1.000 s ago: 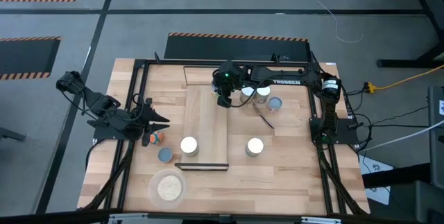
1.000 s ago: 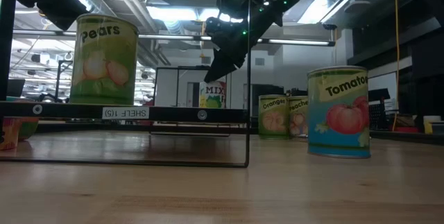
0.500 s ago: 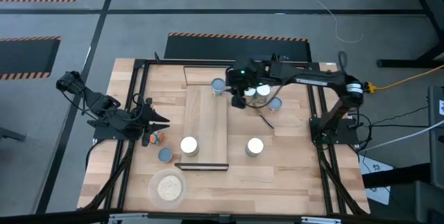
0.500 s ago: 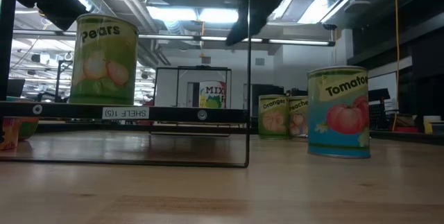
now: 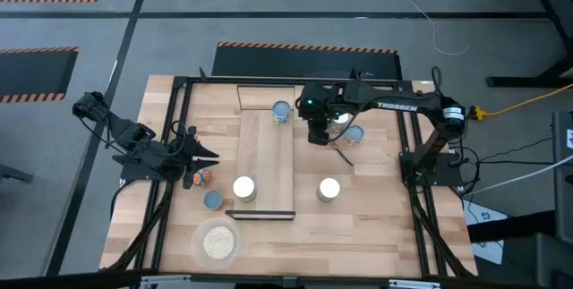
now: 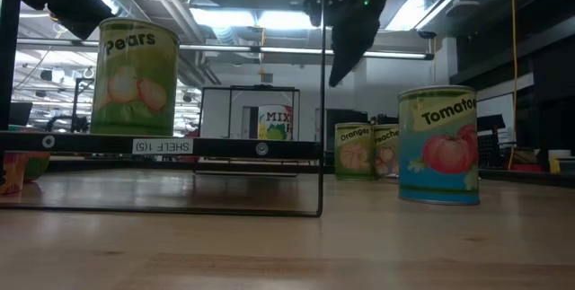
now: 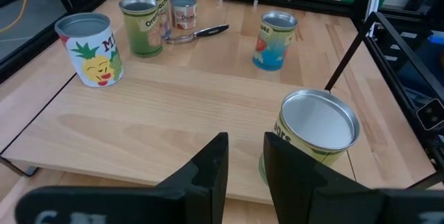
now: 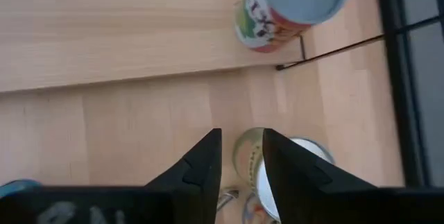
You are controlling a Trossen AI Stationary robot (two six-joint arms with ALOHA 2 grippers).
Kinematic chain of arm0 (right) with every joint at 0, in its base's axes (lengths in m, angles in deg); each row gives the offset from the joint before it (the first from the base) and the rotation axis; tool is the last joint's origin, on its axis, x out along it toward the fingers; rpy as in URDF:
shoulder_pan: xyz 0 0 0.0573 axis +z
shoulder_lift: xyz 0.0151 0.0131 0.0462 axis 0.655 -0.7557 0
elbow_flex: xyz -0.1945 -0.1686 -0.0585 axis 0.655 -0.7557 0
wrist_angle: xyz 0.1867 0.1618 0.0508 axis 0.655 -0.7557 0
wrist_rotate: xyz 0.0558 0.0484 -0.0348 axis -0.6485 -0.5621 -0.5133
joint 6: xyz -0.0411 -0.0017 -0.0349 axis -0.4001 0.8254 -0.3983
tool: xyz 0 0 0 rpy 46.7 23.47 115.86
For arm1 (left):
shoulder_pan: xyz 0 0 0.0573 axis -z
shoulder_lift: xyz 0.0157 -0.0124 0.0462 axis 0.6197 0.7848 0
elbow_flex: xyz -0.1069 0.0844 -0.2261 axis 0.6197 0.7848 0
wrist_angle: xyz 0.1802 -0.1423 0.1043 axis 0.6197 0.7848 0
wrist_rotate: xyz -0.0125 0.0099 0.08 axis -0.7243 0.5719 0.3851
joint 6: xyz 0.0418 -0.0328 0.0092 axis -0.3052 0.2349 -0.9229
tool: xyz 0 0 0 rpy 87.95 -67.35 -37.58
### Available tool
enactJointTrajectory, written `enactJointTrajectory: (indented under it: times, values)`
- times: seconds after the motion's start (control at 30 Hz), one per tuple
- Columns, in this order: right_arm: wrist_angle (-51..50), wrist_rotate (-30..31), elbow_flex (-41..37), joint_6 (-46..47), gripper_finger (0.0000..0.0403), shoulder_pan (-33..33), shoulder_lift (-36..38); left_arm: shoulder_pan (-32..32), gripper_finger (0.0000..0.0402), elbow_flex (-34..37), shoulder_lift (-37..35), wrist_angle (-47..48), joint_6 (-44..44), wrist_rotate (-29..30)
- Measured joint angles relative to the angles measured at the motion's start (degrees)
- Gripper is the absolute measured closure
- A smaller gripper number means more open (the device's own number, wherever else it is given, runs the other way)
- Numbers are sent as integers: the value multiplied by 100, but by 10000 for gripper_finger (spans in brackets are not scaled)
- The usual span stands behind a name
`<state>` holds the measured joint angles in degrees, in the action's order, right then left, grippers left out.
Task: Pick and place cans onto a shelf
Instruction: Put the large canned oranges on the shelf
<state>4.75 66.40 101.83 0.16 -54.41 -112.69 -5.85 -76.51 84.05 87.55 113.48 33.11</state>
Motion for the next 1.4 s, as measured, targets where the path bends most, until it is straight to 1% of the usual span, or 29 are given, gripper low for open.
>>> enactJointTrajectory:
  times: [0.23,0.33,0.4,0.7,1.07,1.4]
  values:
    - [-134,23,-2,206,292,-120,-286,-1,316,0,0,2,0,0]
    - [-312,241,-2,444,292,-196,-310,0,316,0,0,2,0,0]
    - [-403,279,-2,518,292,-247,-310,-1,316,0,-2,0,0,0]
    - [-387,142,-4,573,292,-283,-310,0,316,0,0,2,0,0]
    - [356,169,-842,564,292,-291,-303,0,316,0,0,1,0,0]
    - [485,185,-925,562,292,-291,-292,0,316,0,0,0,0,0]
